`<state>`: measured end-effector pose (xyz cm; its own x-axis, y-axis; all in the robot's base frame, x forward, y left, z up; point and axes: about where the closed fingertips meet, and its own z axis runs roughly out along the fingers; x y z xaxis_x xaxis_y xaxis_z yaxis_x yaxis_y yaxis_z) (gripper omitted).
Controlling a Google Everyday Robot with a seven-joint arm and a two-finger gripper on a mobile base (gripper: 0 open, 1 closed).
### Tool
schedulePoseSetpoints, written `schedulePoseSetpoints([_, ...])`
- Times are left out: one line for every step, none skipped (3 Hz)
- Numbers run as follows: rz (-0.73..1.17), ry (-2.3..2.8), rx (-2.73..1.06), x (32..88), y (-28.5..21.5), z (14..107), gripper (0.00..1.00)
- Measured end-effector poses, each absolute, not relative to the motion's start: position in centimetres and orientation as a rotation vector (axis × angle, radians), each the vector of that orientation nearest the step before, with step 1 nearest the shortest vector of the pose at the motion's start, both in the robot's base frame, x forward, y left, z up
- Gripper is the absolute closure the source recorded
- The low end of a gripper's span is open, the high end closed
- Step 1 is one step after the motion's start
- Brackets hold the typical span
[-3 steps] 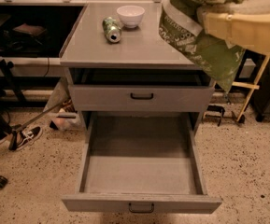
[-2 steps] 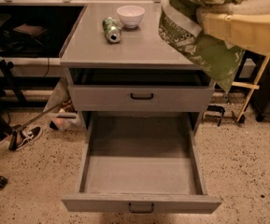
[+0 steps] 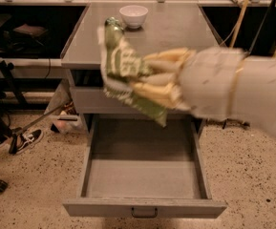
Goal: Place green jalapeno chip bag into middle drawer
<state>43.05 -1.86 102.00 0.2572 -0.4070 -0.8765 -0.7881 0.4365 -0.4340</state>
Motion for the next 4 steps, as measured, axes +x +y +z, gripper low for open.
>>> schedulePoseSetpoints([0.390, 1.436, -1.273, 46.0, 2.0, 90.5, 1.00])
schedulePoseSetpoints([0.345, 1.398, -1.336, 47.1, 5.0, 89.4, 1.00])
schedulePoseSetpoints([0.345, 1.398, -1.335, 47.1, 5.1, 89.5, 1.00])
schedulePoseSetpoints([0.290, 1.484, -1.318, 49.5, 3.0, 86.3, 1.00])
